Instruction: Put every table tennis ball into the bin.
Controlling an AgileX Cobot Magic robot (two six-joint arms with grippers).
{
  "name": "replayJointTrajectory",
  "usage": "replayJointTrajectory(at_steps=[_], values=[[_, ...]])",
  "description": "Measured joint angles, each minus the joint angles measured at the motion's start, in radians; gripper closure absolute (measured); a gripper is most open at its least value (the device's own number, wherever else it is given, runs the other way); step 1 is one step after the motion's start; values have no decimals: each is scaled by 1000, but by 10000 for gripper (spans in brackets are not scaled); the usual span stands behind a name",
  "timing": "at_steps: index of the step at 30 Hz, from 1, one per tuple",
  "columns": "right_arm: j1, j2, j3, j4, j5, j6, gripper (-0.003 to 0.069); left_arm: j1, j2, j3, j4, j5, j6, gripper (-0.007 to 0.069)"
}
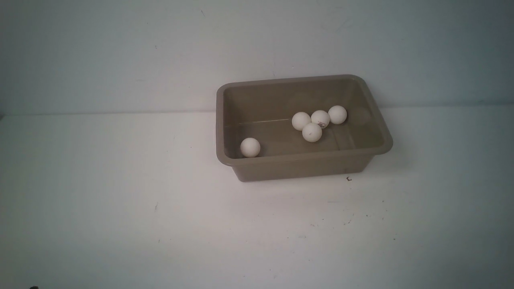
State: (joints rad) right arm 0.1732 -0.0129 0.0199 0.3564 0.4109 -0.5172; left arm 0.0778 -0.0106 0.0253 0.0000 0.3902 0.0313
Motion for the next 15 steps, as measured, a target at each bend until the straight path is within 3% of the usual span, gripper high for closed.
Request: replayJointTrajectory(at_steps=[15], values=[[-11,0,0,0,0,2,71,0,0,0,0,0,0,104]])
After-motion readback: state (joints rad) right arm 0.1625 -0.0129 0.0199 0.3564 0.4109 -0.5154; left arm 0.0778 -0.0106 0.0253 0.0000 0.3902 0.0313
